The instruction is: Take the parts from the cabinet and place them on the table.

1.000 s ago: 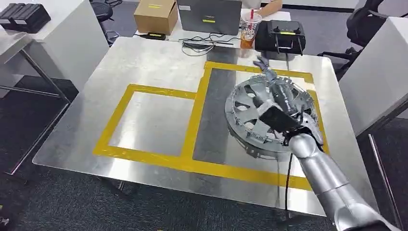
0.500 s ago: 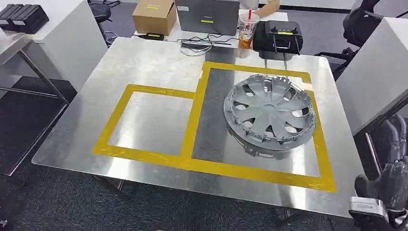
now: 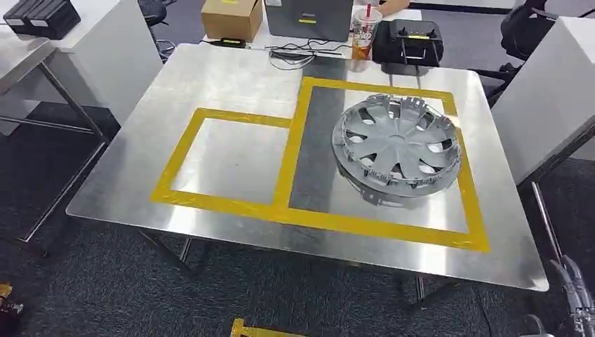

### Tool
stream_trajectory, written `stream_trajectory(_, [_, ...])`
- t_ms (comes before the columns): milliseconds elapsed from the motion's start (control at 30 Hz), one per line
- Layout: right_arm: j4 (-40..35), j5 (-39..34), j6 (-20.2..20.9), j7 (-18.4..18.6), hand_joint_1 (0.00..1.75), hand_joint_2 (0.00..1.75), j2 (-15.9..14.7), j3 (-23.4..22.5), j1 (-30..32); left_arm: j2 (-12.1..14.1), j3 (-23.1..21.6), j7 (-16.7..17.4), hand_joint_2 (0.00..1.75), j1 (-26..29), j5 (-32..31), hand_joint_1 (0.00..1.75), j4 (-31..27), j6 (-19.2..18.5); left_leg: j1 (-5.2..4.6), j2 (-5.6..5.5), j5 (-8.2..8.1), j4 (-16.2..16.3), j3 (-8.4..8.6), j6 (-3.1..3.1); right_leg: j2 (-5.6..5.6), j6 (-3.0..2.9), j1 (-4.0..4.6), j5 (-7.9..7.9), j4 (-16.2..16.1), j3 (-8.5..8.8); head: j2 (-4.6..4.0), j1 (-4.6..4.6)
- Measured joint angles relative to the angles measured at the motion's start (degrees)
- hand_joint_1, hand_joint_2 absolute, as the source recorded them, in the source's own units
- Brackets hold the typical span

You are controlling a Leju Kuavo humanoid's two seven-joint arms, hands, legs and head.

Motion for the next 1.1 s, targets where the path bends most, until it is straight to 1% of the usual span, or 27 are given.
stream_trajectory(67, [1.0, 4.5, 1.8, -2.8, 0.00, 0.00, 2.7, -4.5, -1.2, 0.0, 0.0, 0.4, 0.00, 0.1, 0.6, 0.00, 0.0, 0.3, 0.33, -0.02, 0.76, -0.1, -0.24, -0.81, -0.01, -0.85, 0.34, 0.25, 0.2, -0.43, 0.00, 0.11])
stream_trajectory(100, [1.9, 6.3, 2.4, -3.6, 0.00, 0.00, 4.0, -6.7, -1.7, 0.0, 0.0, 0.8, 0.00, 0.2, 1.1, 0.00, 0.0, 0.6, 0.38, -0.09, 1.16, 0.0, -0.58, -1.17, -0.10, -1.54, -0.26, 1.08, -0.1, -1.02, 0.00, 0.22])
stream_trajectory(133, [2.7, 7.8, 2.5, -3.9, 0.00, 0.00, 4.9, -8.5, -2.4, -0.1, 0.0, 1.2, 0.00, 0.4, 1.5, 0.00, 0.1, 0.8, 0.57, -0.08, -0.77, 0.9, -1.23, -1.52, -0.30, -1.98, -0.27, 1.64, -0.1, -1.63, 0.00, 0.25])
stream_trajectory(167, [3.6, 9.8, 2.5, -4.1, 0.00, 0.00, 5.5, -10.1, -2.7, -0.2, 0.0, 1.5, 0.00, 0.7, 1.9, 0.00, 0.1, 0.9, 0.77, -0.05, -4.80, 3.7, -2.08, -1.92, -0.31, -2.51, -0.27, 2.29, -0.1, -2.40, 0.00, 0.13])
stream_trajectory(233, [5.5, 12.5, 2.3, -4.6, 0.00, 0.00, 6.9, -13.0, -3.0, -0.1, 0.0, 1.9, 0.00, 0.7, 2.3, 0.00, 0.2, 1.2, 1.11, -0.04, -11.29, 12.1, -3.96, -2.59, -0.41, -2.47, -0.22, 3.48, 0.0, -3.90, 0.00, 0.07])
stream_trajectory(267, [6.5, 14.4, 2.5, -4.6, 0.00, 0.00, 7.4, -14.1, -3.3, -0.1, 0.0, 2.1, 0.00, 0.8, 2.6, 0.00, 0.2, 1.3, 1.24, -0.04, -12.64, 15.8, -4.44, -2.77, -0.42, -2.42, -0.19, 4.08, 0.1, -4.70, 0.00, 0.04])
stream_trajectory(300, [7.8, 16.7, 3.0, -4.6, 0.00, 0.00, 7.9, -15.3, -3.8, -0.2, 0.0, 2.5, 0.00, 0.8, 2.8, 0.00, 0.3, 1.3, 1.37, -0.04, -12.20, 17.5, -3.93, -2.86, -0.41, -2.35, -0.18, 4.75, 0.1, -5.52, 0.00, 0.00])
stream_trajectory(333, [9.0, 18.3, 3.1, -4.5, 0.00, 0.00, 8.2, -16.2, -4.2, -0.2, 0.0, 2.7, 0.00, 0.8, 2.9, 0.00, 0.4, 1.3, 1.46, -0.03, -10.42, 16.6, -2.31, -2.81, -0.38, -2.19, -0.16, 5.28, 0.2, -6.19, 0.00, 0.05])
stream_trajectory(400, [11.4, 21.8, 6.6, -1.9, 0.00, 0.00, 8.8, -18.1, -4.7, -0.2, 0.0, 3.1, 0.00, 0.8, 2.9, 0.00, 0.5, 1.3, 1.49, -0.06, -6.41, 8.3, 4.51, -2.46, -0.32, -1.80, -0.13, 6.26, 0.4, -7.38, 0.00, 0.02])
stream_trajectory(433, [12.8, 24.0, 9.6, 1.1, 0.00, 0.00, 9.0, -19.0, -5.0, -0.1, 0.0, 3.3, 0.00, 0.7, 2.7, 0.00, 0.5, 1.2, 1.45, -0.22, -6.54, 2.6, 8.77, -2.18, -0.29, -1.57, -0.13, 6.70, 0.5, -7.14, 0.00, 0.02])
stream_trajectory(467, [14.3, 26.1, 13.2, 5.1, 0.00, 0.00, 9.2, -19.9, -5.3, -0.1, -0.1, 3.7, 0.00, 0.5, 2.3, 0.00, 0.5, 1.0, 1.18, -0.35, -8.83, -2.5, 11.90, -1.85, -0.34, -1.22, 0.15, 7.15, 0.5, -7.48, 0.00, 0.05])
stream_trajectory(500, [16.0, 28.4, 17.4, 10.1, 0.00, 0.00, 9.3, -20.9, -5.7, -0.1, 0.0, 4.3, 0.00, 0.4, 2.1, 0.00, 0.5, 0.6, 0.97, -0.38, -8.57, -2.6, 11.81, -1.46, -0.44, -0.68, 0.08, 7.70, 0.1, -7.31, 0.00, 0.29])
stream_trajectory(600, [21.0, 33.6, 27.8, 17.8, 0.00, 0.00, 10.0, -23.1, -6.8, -0.2, 0.0, 6.1, 0.00, 0.5, 1.1, 0.00, 0.5, 0.2, 0.52, -0.15, -7.05, -3.4, 10.51, 0.10, -0.41, 0.40, 0.00, 9.38, -0.5, -7.67, 0.00, -0.11])
stream_trajectory(633, [22.6, 35.0, 31.1, 18.6, 0.00, 0.00, 10.0, -24.0, -7.0, -0.2, 0.0, 6.5, 0.00, 0.2, 1.0, 0.00, 0.5, 0.2, 0.94, 0.28, -5.98, -3.9, 9.87, 0.57, -0.23, 0.08, -0.27, 8.26, 0.3, -8.33, 0.00, -0.13])
stream_trajectory(667, [24.2, 36.1, 33.2, 19.0, 0.00, 0.00, 10.2, -24.7, -7.2, -0.2, 0.0, 6.8, 0.00, 0.1, 0.9, 0.00, 0.5, 0.3, 0.86, 0.15, -5.21, -4.0, 8.84, 1.20, -0.19, -0.50, -0.16, 5.34, 2.1, -9.22, 0.00, 0.09])
stream_trajectory(700, [25.8, 36.8, 34.6, 19.4, 0.00, 0.00, 10.1, -24.9, -7.2, -0.2, 0.0, 7.1, 0.00, 0.1, 0.9, 0.00, 0.6, 0.3, 0.77, 0.23, -4.52, -4.0, 7.89, 1.32, -0.17, -1.02, -0.26, 1.79, 5.7, -10.25, 0.00, 0.20])
stream_trajectory(733, [27.7, 37.2, 35.6, 19.7, 0.00, 0.00, 9.8, -24.8, -7.3, -0.3, 0.0, 7.4, 0.00, 0.1, 0.9, 0.00, 0.7, 0.5, 0.61, 0.38, -3.71, -3.9, 6.86, 1.41, -0.16, -1.19, -0.27, -1.47, 10.6, -11.45, 0.00, 0.22])
stream_trajectory(767, [29.4, 37.3, 36.7, 20.7, 0.00, 0.00, 9.7, -24.9, -7.7, -0.3, 0.0, 7.4, 0.00, 0.1, 0.8, 0.00, 0.7, 0.5, 0.50, 0.57, -2.92, -3.8, 5.81, 1.45, -0.16, -0.93, -0.27, -3.27, 15.1, -12.30, 0.00, 0.24])
stream_trajectory(800, [31.0, 37.5, 37.6, 22.0, 0.00, 0.00, 9.4, -25.1, -8.3, -0.3, 0.0, 7.5, 0.00, 0.1, 0.5, 0.00, 0.9, 0.5, 0.42, 0.72, -2.21, -3.7, 4.89, 1.42, -0.16, -0.28, -0.30, -3.24, 17.8, -12.31, 0.00, 0.24])
stream_trajectory(833, [32.7, 37.7, 38.5, 22.9, 0.00, 0.00, 9.1, -25.4, -8.8, -0.3, 0.0, 7.5, 0.00, 0.1, 0.4, 0.00, 1.0, 0.5, 0.40, 0.79, -1.55, -3.5, 3.90, 1.36, -0.16, 0.55, -0.32, -1.92, 18.1, -11.23, 0.00, 0.20])
stream_trajectory(867, [34.6, 37.7, 39.6, 24.0, 0.00, 0.00, 8.7, -25.7, -9.3, -0.3, 0.0, 7.4, 0.00, 0.0, 0.1, 0.00, 1.1, 0.4, 0.40, 0.84, -0.99, -3.1, 2.82, 1.22, -0.16, 1.43, -0.33, 0.18, 15.9, -8.88, 0.00, 0.24])
stream_trajectory(900, [36.4, 37.7, 40.5, 25.1, 0.00, 1.75, 8.0, -25.9, -9.9, -0.3, 0.0, 7.4, 0.00, -0.1, -0.4, 0.00, 1.2, 0.4, 0.44, 0.84, -0.50, -2.6, 1.97, 1.06, -0.17, 1.95, -0.34, 1.93, 11.5, -5.47, 0.00, 0.24])
stream_trajectory(933, [38.2, 37.8, 40.7, 25.6, 0.00, 1.75, 7.3, -26.2, -10.6, -0.3, 0.0, 7.2, 0.00, -0.1, -0.7, 0.00, 1.4, 0.4, 0.44, 0.83, -0.08, -1.9, 1.02, 0.82, -0.17, 1.81, -0.38, 2.24, 6.0, -1.55, 0.00, 0.26])
stream_trajectory(967, [40.3, 37.8, 39.8, 25.7, 0.00, 1.75, 6.5, -26.4, -11.4, -0.3, -0.1, 7.1, 0.00, -0.1, -0.8, 0.00, 1.4, 0.7, 0.19, 0.84, 0.25, -1.0, 0.10, 0.46, -0.16, 0.84, -0.15, -0.21, -0.4, 2.34, 0.00, 0.31])
stream_trajectory(1000, [42.0, 37.7, 38.7, 26.0, 0.00, 0.00, 5.8, -26.7, -12.0, -0.4, -0.1, 6.8, 0.00, -0.2, -1.1, 0.00, 1.6, 0.7, 0.25, 0.92, 0.62, -0.7, -0.08, 0.12, 0.06, -0.09, 0.20, -0.77, -1.7, 3.02, 0.00, 0.01])
stream_trajectory(1033, [43.4, 37.7, 38.0, 26.5, 0.00, 0.00, 5.6, -27.2, -12.4, -0.4, 0.0, 6.6, 0.00, -0.4, -1.3, 0.00, 1.6, 0.7, 0.29, 1.03, 0.96, -0.7, 0.04, -0.19, 0.02, -0.25, 0.23, -0.63, -1.7, 2.14, -0.02, 0.15])
stream_trajectory(1100, [46.1, 37.1, 38.0, 27.6, 0.00, 0.00, 5.0, -29.1, -13.8, -0.4, 0.0, 6.4, 0.00, -0.4, -2.0, 0.00, 1.8, 0.7, 0.55, 1.13, 2.01, -0.9, -0.19, -0.94, 0.06, -1.40, 0.42, 0.14, -1.4, 1.43, 0.00, 0.46])
